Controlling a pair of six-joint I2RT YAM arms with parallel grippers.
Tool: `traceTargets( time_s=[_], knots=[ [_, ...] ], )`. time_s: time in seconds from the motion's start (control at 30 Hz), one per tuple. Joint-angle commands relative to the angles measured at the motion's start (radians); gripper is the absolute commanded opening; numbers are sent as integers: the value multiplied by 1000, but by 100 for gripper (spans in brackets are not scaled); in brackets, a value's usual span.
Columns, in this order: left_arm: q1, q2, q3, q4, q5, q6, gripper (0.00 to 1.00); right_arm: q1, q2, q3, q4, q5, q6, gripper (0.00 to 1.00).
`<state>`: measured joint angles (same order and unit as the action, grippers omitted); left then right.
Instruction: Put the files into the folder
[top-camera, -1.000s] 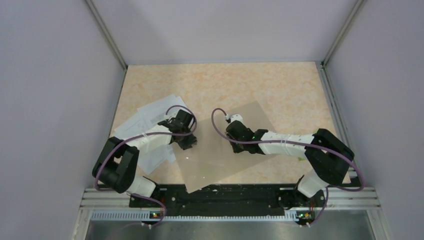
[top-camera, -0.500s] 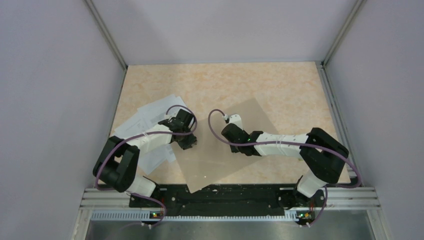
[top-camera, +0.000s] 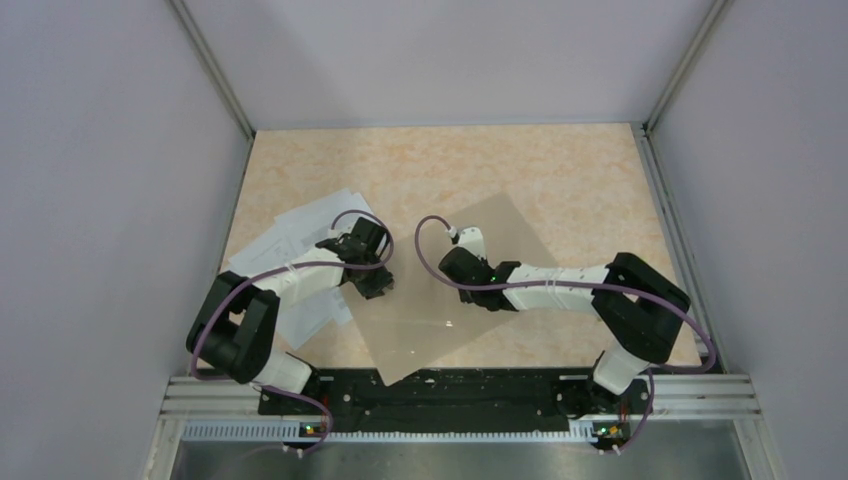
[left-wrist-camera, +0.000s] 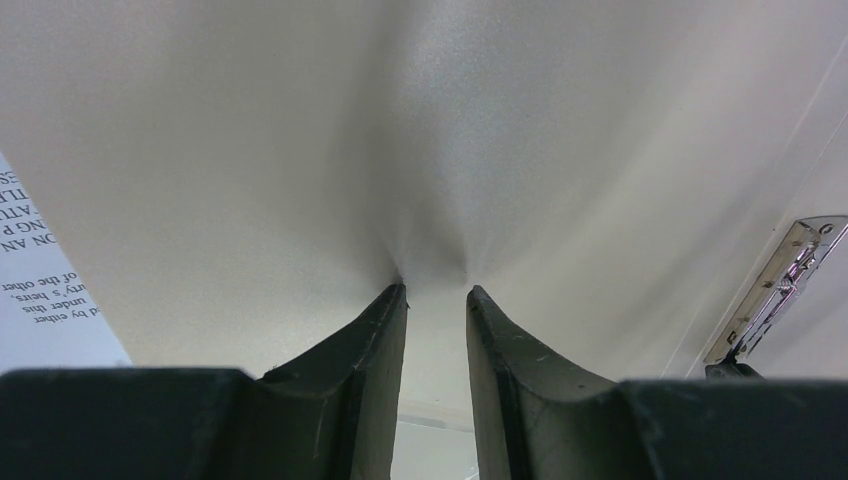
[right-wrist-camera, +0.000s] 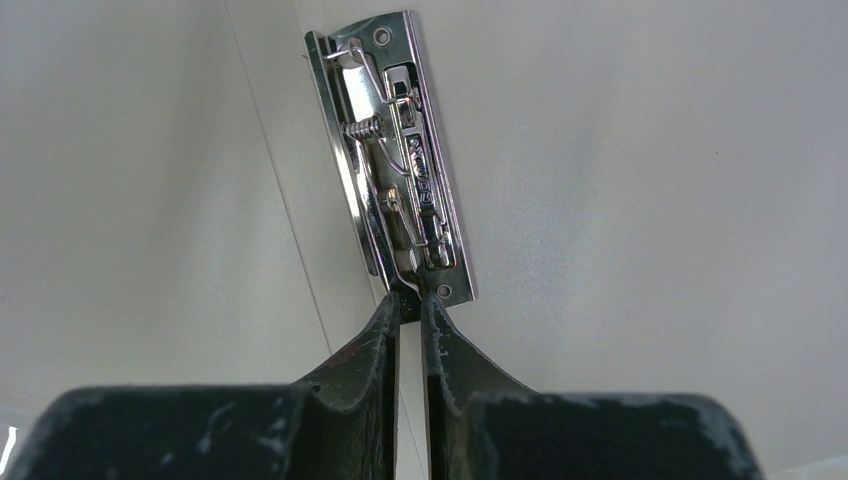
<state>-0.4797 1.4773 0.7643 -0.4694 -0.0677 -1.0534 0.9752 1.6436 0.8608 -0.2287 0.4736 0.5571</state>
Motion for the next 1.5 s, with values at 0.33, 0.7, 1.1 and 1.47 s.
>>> traceTargets(
  time_s=[0.33, 0.7, 1.1, 1.47],
  knots=[
    [24, 44, -41, -57, -107, 26, 35, -15, 106, -28, -172, 63, 43, 10],
    [26, 45, -41, -51, -104, 31, 35, -45, -18, -43, -137, 66, 59, 9],
    [27, 61, -10, 8, -21, 140, 35, -50, -75, -20, -94, 16, 14, 9],
    [16, 190, 137, 41, 156, 333, 35, -46, -129, -28, 60, -190, -76, 16]
  ],
)
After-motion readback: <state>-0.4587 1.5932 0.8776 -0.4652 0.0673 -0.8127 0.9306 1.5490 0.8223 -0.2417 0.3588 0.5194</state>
